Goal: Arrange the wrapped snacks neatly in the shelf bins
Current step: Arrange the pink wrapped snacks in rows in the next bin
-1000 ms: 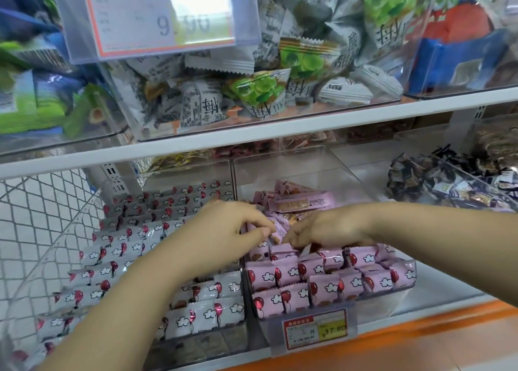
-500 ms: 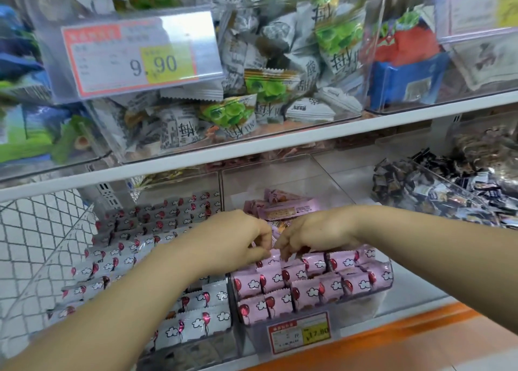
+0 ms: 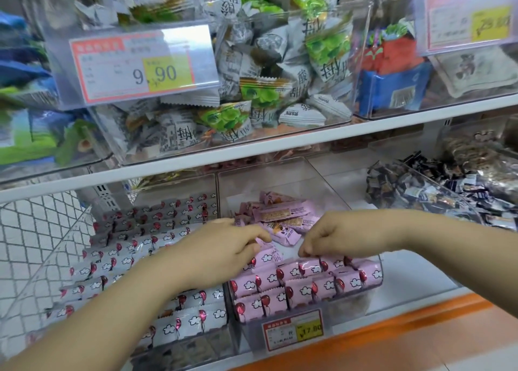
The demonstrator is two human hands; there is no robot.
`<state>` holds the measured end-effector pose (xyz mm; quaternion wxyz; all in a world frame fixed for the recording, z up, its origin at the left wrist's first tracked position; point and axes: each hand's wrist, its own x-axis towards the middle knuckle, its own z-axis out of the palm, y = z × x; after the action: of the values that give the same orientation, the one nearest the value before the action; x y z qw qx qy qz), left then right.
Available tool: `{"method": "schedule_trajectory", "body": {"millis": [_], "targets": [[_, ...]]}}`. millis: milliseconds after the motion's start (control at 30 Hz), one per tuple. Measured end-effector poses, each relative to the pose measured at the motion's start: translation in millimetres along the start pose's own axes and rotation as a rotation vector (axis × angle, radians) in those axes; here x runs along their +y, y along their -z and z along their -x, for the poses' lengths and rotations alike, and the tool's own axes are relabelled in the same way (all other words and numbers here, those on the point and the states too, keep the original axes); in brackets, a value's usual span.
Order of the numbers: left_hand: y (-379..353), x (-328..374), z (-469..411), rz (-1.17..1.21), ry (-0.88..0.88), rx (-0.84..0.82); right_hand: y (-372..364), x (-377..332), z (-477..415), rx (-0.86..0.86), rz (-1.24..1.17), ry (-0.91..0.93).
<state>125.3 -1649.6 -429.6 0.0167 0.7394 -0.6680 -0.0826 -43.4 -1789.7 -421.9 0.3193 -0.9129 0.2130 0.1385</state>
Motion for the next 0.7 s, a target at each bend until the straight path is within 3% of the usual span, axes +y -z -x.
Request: {"method": "schedule_trajectory", "body": {"millis": [133, 400, 533, 700], "targets": [[-2, -2, 1, 0.011, -0.065, 0.032, 8, 3, -8, -0.02, -0.271, -0.061], [-3, -2, 0, -0.009, -0.048, 0.088, 16, -3, -15, -0.142, -0.062, -0.044], [-4, -2, 3, 0.006, -0.049, 0.094, 19, 4, -19, -0.206, -0.135, -0.067], [-5, -8, 1, 0.06, -0.079, 0.103, 21, 5, -41, -0.14, -0.343, -0.041]]}}
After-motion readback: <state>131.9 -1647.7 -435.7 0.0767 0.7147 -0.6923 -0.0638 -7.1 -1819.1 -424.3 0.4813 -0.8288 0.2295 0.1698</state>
